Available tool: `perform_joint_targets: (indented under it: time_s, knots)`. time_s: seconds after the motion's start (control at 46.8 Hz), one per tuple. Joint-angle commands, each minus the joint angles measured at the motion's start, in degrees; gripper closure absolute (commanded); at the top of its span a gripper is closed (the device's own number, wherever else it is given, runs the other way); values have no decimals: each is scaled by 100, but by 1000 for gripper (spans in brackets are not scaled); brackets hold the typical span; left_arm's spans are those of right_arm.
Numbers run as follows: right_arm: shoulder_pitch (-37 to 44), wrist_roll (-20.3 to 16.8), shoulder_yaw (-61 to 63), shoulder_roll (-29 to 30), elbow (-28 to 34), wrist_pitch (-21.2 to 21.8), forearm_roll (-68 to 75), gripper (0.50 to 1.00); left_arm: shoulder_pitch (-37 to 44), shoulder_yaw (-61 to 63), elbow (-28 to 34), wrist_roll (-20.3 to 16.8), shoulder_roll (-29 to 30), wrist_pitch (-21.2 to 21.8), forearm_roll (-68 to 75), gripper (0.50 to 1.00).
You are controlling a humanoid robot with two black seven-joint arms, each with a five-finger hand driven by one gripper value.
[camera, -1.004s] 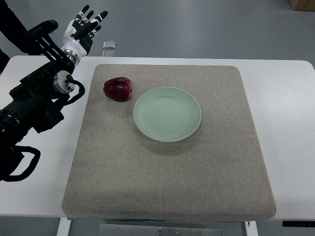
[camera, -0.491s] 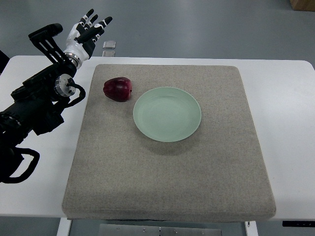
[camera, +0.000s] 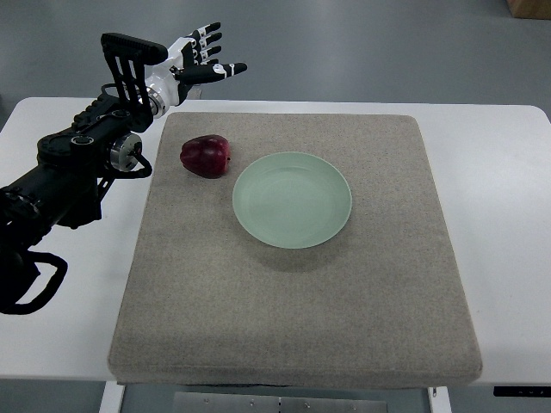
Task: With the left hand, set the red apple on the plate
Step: 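Swing the left hand over the red apple, fingers pointing down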
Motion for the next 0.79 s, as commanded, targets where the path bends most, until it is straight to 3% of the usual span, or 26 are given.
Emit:
perform_joint_targets:
  time_s: [0.0,0.427,0.769]
  knots:
    - [1,0,0,0,0,1,0,536,-37,4,-76,0,12,2,351,510]
    - [-8,0,0,0,0,1,0,536,-344,592,-410,-9,161,2,2144,512]
    - [-8,0,0,0,0,1,0,536,-749,1515,-594,-9,293,2,2584,512]
